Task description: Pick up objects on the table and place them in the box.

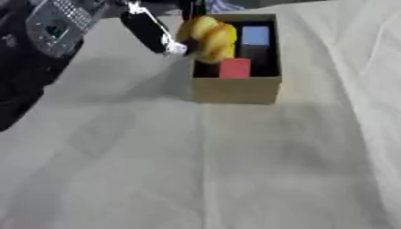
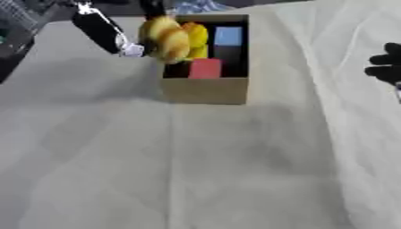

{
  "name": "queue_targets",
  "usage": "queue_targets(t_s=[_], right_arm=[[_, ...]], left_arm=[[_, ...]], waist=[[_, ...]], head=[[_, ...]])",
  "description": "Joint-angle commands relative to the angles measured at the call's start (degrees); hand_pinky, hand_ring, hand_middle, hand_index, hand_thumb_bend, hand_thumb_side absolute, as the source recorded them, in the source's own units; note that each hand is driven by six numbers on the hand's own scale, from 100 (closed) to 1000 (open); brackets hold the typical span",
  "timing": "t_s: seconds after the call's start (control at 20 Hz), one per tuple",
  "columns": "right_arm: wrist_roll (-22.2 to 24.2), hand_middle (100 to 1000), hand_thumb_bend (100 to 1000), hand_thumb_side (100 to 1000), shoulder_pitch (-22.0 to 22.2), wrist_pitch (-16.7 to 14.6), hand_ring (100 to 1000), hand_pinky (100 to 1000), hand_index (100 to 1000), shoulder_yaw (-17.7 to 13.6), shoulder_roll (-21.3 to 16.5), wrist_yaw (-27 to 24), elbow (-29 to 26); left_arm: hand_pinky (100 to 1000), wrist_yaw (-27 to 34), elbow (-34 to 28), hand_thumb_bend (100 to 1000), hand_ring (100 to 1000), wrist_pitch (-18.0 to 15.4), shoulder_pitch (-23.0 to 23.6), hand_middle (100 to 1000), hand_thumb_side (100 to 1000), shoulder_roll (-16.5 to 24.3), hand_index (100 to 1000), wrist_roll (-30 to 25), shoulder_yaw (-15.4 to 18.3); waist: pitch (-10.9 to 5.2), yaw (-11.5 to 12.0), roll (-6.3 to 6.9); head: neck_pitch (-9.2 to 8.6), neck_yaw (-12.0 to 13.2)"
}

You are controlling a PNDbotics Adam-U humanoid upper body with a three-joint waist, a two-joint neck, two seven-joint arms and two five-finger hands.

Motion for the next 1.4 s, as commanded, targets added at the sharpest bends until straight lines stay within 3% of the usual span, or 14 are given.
queue_targets(t_s=[0.05,0.4,0.5,0.55,0.65,1.05,1.2,1.4], right_arm=[[0.29,742,100,707,-1.07,-0.23,772,883,873,-0.18,-1.68,-0.06,-1.18],[0.6,742,100,705,-2.27,-0.59,772,883,873,0.05,-1.7,-0.29,-1.18],[0.61,742,100,704,-2.44,-0.64,772,882,873,0.06,-1.67,-0.35,-1.18],[0.62,742,100,704,-2.49,-0.65,772,882,873,0.07,-1.65,-0.38,-1.18],[0.61,742,100,704,-2.45,-0.64,772,882,873,0.04,-1.6,-0.4,-1.18],[0.51,742,100,698,-2.16,-0.5,772,882,873,-0.04,-1.38,-0.59,-1.18],[0.45,742,100,694,-1.94,-0.54,773,882,873,-0.1,-1.37,-0.69,-1.18],[0.24,744,100,685,-1.58,-0.68,774,882,873,-0.35,-1.55,-0.78,-1.18]], left_arm=[[764,-3.62,5.55,236,659,-1.82,-2.68,612,354,-2.45,721,1.02,2.98],[775,-12.49,14.56,307,680,-5.23,-3.18,636,376,-6.62,745,5.67,6.45],[797,-13.91,15.96,412,732,-6.57,-2.91,718,452,-7.23,817,5.97,6.61],[820,-14.55,16.51,507,787,-7.17,-2.81,789,535,-7.43,887,5.96,6.73],[830,-15.85,17.09,555,801,-8.09,-2.7,810,579,-7.55,905,6.22,7.18],[824,-17.36,17.98,549,789,-6.97,-1.78,795,575,-6.91,908,9.71,10.44],[801,-16.05,16.48,440,750,-6.06,-0.69,744,534,-5.95,866,11.68,11.04],[788,-10.48,9.75,362,723,-3.16,3.45,709,573,-1.7,844,15.43,11.68]], waist=[[-0.73,-0.49,-0.21],[0.16,-1.47,-0.01],[0.27,-1.58,-0.02],[0.28,-1.62,-0.04],[0.23,-1.63,-0.06],[-0.71,-1.27,-0.21],[-1.32,-0.87,-0.42],[-2.28,0.5,-0.61]], head=[[-0.63,0.57],[-1.5,1.44],[-1.55,1.5],[-1.52,1.53],[-1.43,1.52],[-0.96,1.35],[-0.56,1.27],[0.86,0.63]])
